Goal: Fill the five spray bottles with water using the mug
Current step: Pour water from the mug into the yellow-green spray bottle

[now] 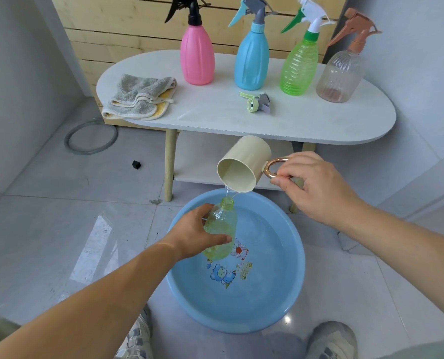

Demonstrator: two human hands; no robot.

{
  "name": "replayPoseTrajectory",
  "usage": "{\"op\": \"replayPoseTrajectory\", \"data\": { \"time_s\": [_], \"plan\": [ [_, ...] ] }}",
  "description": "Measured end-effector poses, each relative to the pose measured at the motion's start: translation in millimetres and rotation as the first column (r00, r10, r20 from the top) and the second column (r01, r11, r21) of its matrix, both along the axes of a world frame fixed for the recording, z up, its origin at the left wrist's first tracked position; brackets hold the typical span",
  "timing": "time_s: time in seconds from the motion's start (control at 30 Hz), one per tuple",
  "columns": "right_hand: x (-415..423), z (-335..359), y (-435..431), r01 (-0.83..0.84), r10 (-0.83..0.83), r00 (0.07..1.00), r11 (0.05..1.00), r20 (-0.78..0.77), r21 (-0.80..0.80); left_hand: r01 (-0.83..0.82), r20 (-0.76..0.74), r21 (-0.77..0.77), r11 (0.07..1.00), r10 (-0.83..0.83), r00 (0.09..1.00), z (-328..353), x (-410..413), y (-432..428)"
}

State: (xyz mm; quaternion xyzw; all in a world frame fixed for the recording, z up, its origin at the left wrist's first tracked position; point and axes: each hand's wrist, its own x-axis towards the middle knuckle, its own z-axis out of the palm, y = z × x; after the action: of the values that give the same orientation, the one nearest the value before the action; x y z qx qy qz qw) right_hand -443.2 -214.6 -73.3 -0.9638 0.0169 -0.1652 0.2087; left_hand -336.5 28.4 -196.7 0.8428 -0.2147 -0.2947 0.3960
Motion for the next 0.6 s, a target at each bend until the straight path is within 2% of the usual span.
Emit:
{"op": "replayPoseTrajectory", "data": {
  "time_s": [0.6],
  "plan": [
    [5,-12,-6,-0.152,0.2,0.967,0.952,0.161,-0.265,-0.004,-0.002,0.006,1.0,0.004,1.0,-1,0,0]
  ]
}}
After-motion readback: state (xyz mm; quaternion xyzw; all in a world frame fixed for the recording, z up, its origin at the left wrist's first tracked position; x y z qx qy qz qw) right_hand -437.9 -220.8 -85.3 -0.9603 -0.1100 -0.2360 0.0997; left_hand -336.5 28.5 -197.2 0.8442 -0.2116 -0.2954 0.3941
